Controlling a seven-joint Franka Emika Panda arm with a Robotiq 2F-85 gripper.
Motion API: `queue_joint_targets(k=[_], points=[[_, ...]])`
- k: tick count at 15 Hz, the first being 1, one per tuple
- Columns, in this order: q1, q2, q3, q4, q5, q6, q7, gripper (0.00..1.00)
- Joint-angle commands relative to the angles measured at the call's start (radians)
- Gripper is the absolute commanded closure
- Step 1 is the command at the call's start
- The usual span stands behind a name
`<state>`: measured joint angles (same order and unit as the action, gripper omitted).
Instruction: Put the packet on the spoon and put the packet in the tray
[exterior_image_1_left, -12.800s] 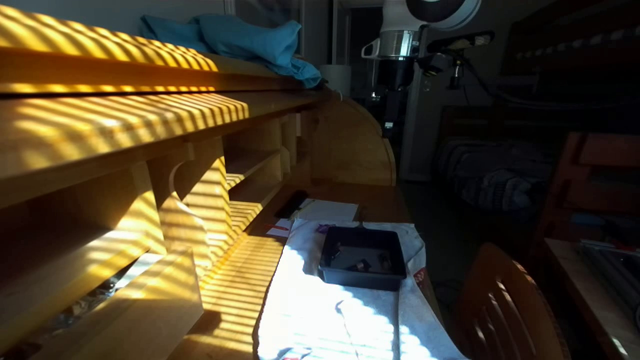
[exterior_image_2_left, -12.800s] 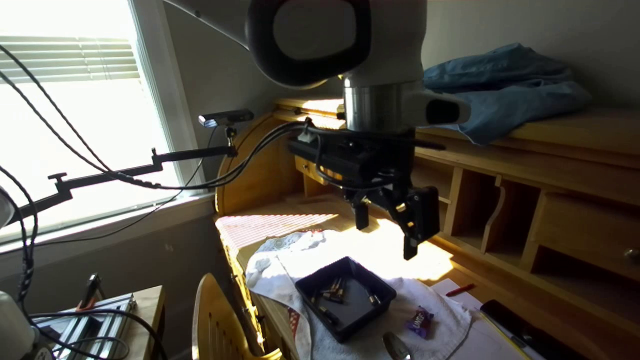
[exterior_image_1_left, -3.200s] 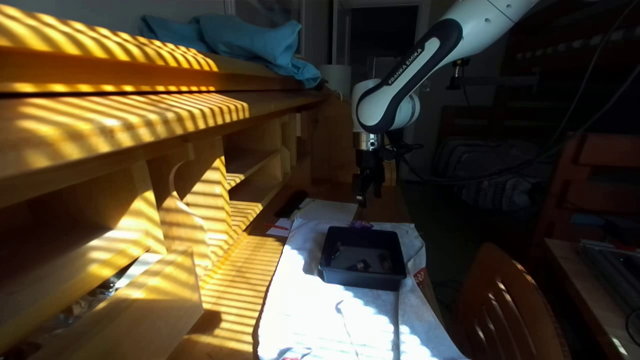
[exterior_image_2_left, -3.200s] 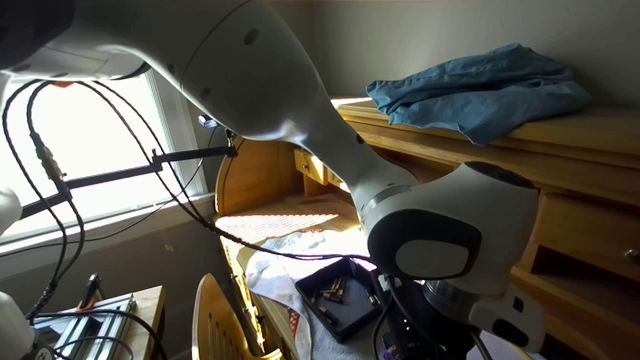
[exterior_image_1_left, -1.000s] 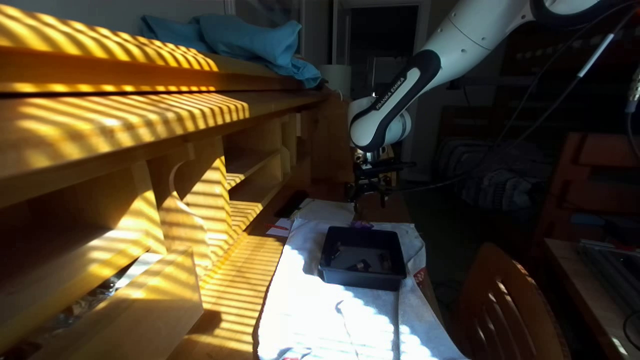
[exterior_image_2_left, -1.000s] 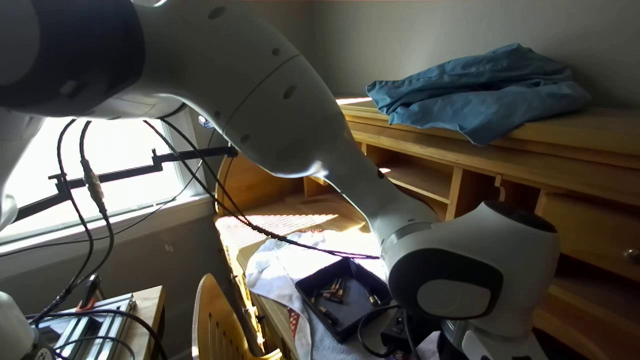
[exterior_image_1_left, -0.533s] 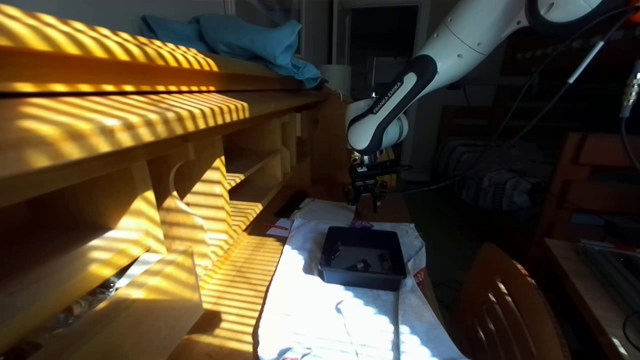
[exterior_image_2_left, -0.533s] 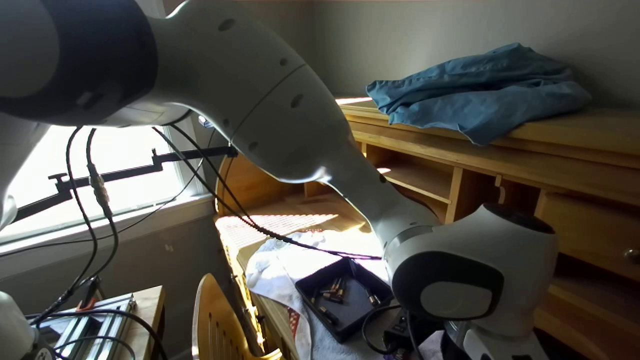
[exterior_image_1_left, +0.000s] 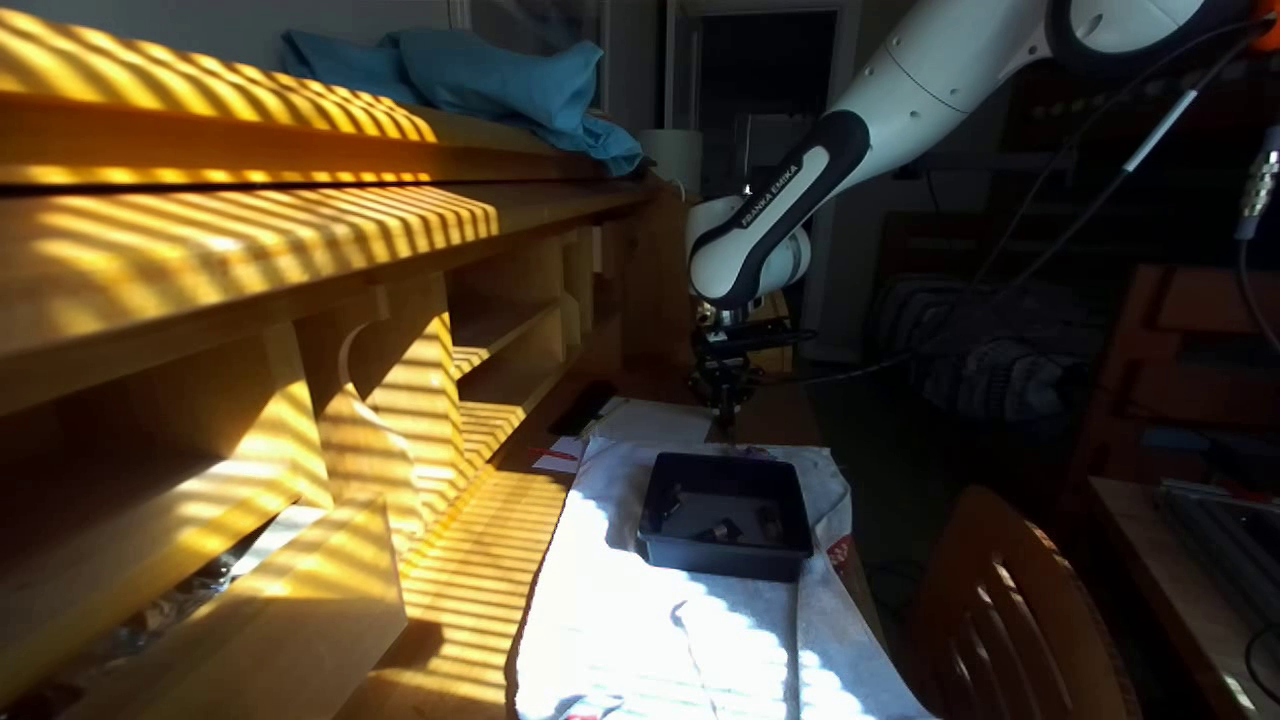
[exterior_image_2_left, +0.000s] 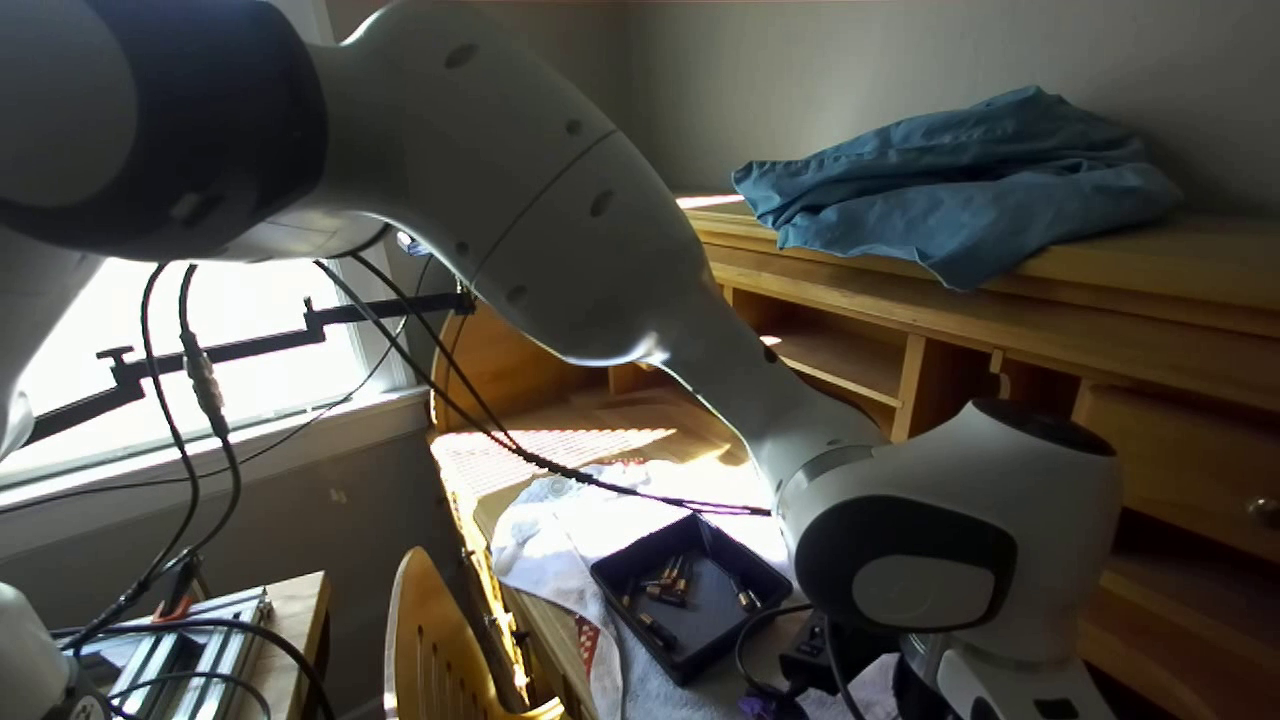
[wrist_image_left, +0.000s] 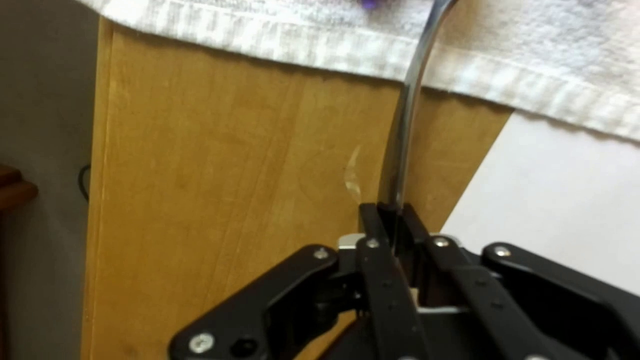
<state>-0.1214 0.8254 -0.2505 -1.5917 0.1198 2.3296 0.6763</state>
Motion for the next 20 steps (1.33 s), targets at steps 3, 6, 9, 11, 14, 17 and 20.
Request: queue_joint_targets(k=[3,6,9,11,14,17,20], points=[[0.007,0.03,-0.012,0.029,-0.005,0.006,0.023,0.99],[0.001,0.031,-0.007,0.033,-0.002,-0.008,0.013,0.99],[0.002,0.031,-0.006,0.036,-0.003,-0.016,0.013,0.69],[0.004,0.029,-0.009,0.034,-0.004,-0.014,0.018,0.62],[0.006,0.021,-0.011,0.026,-0.004,-0.006,0.018,0.4],[0.003,0.003,0.001,0.01,-0.001,0.006,-0.009,0.19],[0.009,-0.031,0.037,-0.021,0.001,-0.001,-0.091,0.0]])
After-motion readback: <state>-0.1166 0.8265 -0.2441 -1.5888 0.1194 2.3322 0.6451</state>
